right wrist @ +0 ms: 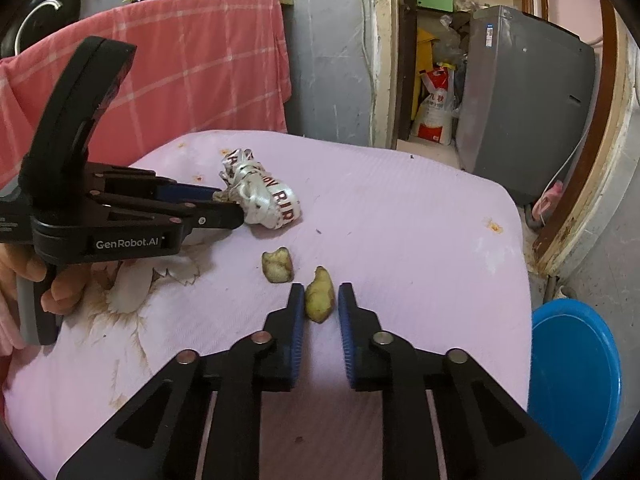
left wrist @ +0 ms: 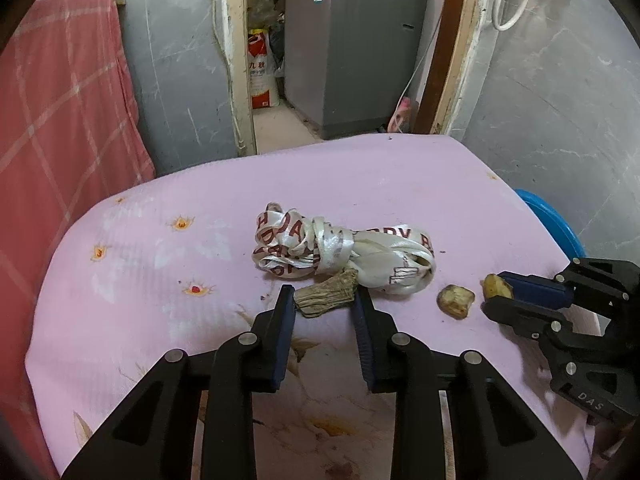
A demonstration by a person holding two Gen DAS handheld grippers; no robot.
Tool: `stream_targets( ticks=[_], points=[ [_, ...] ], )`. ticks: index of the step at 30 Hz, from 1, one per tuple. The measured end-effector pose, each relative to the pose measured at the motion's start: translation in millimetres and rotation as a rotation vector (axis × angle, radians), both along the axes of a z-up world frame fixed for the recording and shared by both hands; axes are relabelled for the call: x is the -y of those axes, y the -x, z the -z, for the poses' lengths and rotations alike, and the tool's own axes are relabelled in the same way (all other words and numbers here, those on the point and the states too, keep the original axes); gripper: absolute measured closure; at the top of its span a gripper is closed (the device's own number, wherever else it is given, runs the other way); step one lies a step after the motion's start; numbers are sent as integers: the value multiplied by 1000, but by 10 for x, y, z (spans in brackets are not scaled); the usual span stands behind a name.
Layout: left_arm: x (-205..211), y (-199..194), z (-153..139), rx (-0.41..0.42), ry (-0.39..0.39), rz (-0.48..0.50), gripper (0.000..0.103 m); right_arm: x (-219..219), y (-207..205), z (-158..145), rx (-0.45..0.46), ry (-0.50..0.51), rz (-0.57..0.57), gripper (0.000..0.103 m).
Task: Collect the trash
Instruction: 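Grasp the brown twig piece with the left tool while the right tool grasps a yellow piece, then carry both pieces over the blue bucket and open both tools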
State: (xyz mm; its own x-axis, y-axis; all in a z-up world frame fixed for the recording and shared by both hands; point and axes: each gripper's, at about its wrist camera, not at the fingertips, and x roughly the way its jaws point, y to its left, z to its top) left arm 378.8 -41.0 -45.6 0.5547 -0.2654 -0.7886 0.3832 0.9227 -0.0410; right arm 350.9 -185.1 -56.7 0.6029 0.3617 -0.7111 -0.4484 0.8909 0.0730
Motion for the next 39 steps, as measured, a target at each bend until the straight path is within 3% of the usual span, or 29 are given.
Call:
stream_targets(
  ticks=[11, 18, 23, 29, 34, 39],
  points=[
    [96, 372, -150, 78, 42, -20, 78, 200, 192, -154, 94, -136, 41, 92],
    [268, 667, -462, 195, 116, -27, 78, 534, 567, -539, 309, -228, 120, 92],
    [563, 860, -753, 308, 185, -19, 78, 838, 874, -857, 482, -240, 202, 92],
    [952, 996, -1044, 421, 270, 6, 78, 1242, 1130, -1084, 612, -219, 308, 92],
    [1311, 1064, -1210, 480, 311, 40, 78, 1589, 1248, -1117, 657, -197, 402, 92],
    [1638, 1071, -1220, 476, 334, 67, 78, 1931, 1319, -1065, 655, -187, 490, 92]
  ],
)
